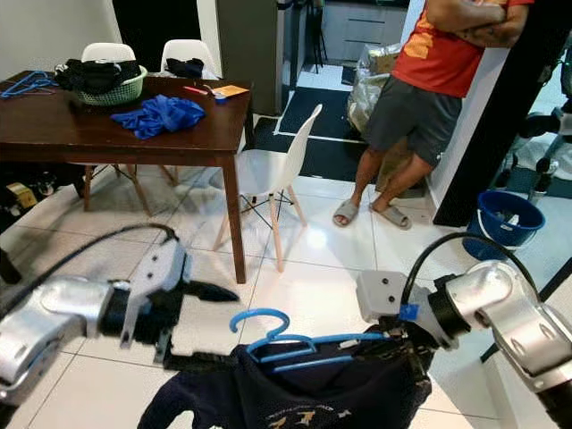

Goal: Hang hanger

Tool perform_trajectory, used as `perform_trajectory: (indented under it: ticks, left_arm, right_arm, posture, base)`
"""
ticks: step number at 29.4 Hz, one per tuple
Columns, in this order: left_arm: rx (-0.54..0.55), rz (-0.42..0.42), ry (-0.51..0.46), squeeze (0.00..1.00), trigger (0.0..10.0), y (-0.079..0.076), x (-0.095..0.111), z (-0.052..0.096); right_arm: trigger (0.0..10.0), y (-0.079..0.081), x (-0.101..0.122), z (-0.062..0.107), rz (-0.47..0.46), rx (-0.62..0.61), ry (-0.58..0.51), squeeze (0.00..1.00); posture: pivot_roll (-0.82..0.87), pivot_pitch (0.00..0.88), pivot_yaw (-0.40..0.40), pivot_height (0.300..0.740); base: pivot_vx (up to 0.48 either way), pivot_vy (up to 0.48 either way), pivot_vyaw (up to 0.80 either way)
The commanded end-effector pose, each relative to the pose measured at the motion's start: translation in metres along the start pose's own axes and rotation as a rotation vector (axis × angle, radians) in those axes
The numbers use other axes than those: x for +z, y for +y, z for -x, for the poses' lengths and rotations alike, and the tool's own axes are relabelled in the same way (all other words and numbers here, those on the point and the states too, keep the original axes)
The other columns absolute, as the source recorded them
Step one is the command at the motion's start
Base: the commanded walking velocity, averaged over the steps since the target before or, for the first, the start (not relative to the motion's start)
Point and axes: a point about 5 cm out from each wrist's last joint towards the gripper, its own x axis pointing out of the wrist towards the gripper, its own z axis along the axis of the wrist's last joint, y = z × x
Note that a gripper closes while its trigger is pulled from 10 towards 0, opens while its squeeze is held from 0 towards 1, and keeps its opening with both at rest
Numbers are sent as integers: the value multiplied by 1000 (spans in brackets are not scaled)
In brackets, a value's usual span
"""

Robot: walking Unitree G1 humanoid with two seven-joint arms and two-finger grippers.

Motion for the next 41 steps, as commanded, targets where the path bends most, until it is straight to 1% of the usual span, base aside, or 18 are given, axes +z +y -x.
perform_trajectory:
  ticks: [1, 5, 6, 7, 10, 11, 12, 22, 27, 29, 31, 32, 33, 34, 37, 38, 40, 41]
  left_arm:
    - [-29, 18, -2, 0, 10000, -7, -2, -6]
    - [-24, 16, 31, 0, 10000, -9, -9, -9]
    - [-9, 25, 55, 0, 10000, -9, -15, -11]
    - [-9, 25, 55, 0, 10000, -9, -15, -11]
    - [11, 43, 87, 0, 10000, -11, -26, -16]
    - [36, 40, 95, 0, 1216, -10, -28, -18]
    - [47, 51, 96, 0, 0, -9, -30, -18]
    - [46, 61, 96, 0, 0, -10, -28, -14]
    - [58, 48, 121, 0, 0, -9, -28, -11]
    - [99, 22, 173, 0, 0, -3, -30, -2]
    - [99, 22, 173, 0, 0, -3, -30, -2]
    - [141, 2, 195, 0, 0, 2, -30, 4]
    - [141, 2, 195, 0, 0, 2, -30, 4]
    - [272, -44, 220, 0, 0, 16, -24, 19]
    - [313, -55, 218, 0, 0, 20, -22, 24]
    - [344, -56, 208, 0, 0, 23, -20, 28]
    - [344, -56, 208, 0, 0, 23, -20, 28]
    - [361, -53, 198, 0, 0, 23, -18, 32]
  right_arm:
    - [10000, -3, 6, 1, 20, -17, -28, 0]
    - [10000, -3, 9, -1, 26, -12, -43, 0]
    - [10000, -4, 11, -2, 29, -11, -50, 0]
    - [10000, -4, 11, -2, 29, -11, -50, 0]
    - [10000, -5, 13, -2, 33, -13, -57, 0]
    - [10000, -6, 14, -2, 35, -17, -57, 0]
    - [10000, -6, 14, -1, 35, -21, -57, 0]
    - [10000, -8, 14, 1, 37, -42, -53, 0]
    - [10000, -10, 14, 2, 38, -59, -51, 0]
    - [10000, -12, 15, 1, 38, -76, -63, 0]
    - [10000, -12, 15, 1, 38, -76, -63, 0]
    - [10000, -13, 16, 1, 43, -89, -68, 0]
    - [10000, -13, 16, 1, 43, -89, -68, 0]
    - [10000, -18, 18, 0, 45, -130, -93, 0]
    - [10000, -19, 19, -1, 42, -137, -103, 0]
    - [10000, -21, 20, -1, 12, -148, -140, 137]
    - [10000, -21, 20, -1, 12, -148, -140, 137]
    - [10000, -23, 22, -1, -15, -159, -184, 1000]
  posture:
    - [30, 0, -56, 740]
    - [32, 0, -57, 740]
    - [35, 0, -58, 740]
    - [35, 0, -58, 740]
    - [33, 0, -61, 740]
    - [31, 0, -61, 740]
    - [31, 0, -61, 740]
    - [28, 0, -60, 740]
    - [27, 0, -60, 740]
    - [28, 0, -60, 740]
    - [28, 0, -60, 740]
    - [27, 0, -59, 740]
    - [27, 0, -59, 740]
    - [28, 0, -59, 740]
    - [28, 0, -59, 740]
    - [30, 0, -63, 740]
    - [30, 0, -63, 740]
    - [32, 0, -66, 740]
  base:
    - [0, 0, 0]
    - [0, 0, 0]
    - [0, 0, 0]
    - [0, 0, 0]
    - [0, 0, 0]
    - [0, 0, 0]
    - [0, 0, 0]
    - [0, 0, 0]
    - [0, 0, 0]
    - [0, 0, 0]
    - [0, 0, 0]
    - [0, 0, 0]
    - [0, 0, 0]
    - [0, 0, 0]
    - [0, 0, 0]
    - [0, 0, 0]
    - [0, 0, 0]
    - [0, 0, 0]
